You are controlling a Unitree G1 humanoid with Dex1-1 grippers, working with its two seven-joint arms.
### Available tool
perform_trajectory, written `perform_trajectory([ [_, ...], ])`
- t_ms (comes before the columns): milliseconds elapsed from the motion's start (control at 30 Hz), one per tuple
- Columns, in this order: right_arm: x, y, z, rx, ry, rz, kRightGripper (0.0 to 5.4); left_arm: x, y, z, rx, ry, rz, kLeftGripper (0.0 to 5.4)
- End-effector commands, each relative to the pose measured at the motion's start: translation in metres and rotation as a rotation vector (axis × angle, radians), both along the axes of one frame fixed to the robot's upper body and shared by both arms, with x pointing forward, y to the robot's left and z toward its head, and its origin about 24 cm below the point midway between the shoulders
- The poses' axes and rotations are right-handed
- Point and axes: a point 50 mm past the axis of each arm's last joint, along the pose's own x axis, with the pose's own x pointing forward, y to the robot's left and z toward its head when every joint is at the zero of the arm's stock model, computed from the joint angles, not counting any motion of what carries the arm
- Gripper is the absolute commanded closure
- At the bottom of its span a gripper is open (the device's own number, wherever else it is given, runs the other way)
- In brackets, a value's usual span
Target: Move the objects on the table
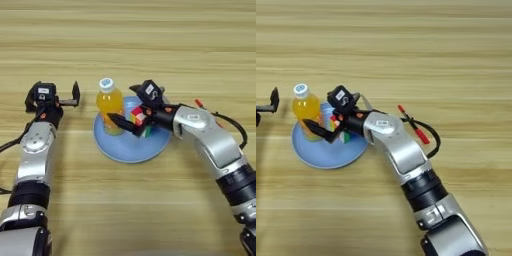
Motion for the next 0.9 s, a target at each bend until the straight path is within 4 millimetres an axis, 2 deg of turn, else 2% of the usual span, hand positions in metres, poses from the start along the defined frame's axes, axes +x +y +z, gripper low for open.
perform_trajectory([
  [33,0.004,0.008,0.004,-0.007,-0.024,0.017,0.00,0.001,0.000,0.001,0.010,0.005,0.000,0.02],
  [633,0.015,0.037,0.001,-0.001,-0.048,0.067,0.00,0.000,-0.001,0.002,0.007,0.004,0.000,0.02],
  [900,0.017,0.042,-0.005,0.006,-0.036,0.074,0.00,-0.001,-0.002,0.002,0.004,0.002,-0.001,0.02],
])
